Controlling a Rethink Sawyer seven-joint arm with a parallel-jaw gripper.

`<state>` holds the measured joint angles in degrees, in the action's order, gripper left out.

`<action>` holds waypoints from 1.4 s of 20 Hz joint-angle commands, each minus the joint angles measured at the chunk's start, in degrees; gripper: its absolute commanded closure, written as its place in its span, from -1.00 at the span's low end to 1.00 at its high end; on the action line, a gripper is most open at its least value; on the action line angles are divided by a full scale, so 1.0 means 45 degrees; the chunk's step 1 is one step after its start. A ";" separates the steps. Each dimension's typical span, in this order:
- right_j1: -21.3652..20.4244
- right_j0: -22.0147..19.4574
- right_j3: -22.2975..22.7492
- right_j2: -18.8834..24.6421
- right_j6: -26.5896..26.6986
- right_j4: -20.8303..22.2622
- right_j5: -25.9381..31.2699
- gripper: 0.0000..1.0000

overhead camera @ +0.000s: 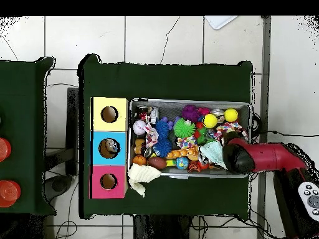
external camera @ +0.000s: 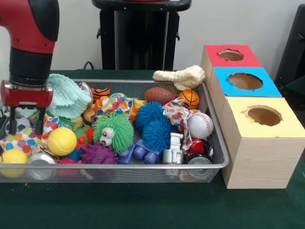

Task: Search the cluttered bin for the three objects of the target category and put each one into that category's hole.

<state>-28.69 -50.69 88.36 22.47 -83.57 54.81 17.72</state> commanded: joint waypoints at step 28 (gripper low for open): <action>0.5359 -0.5096 0.2843 0.5305 0.0730 -0.2500 -0.0250 1.00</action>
<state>-11.24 -74.21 96.36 41.71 -83.56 45.30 8.46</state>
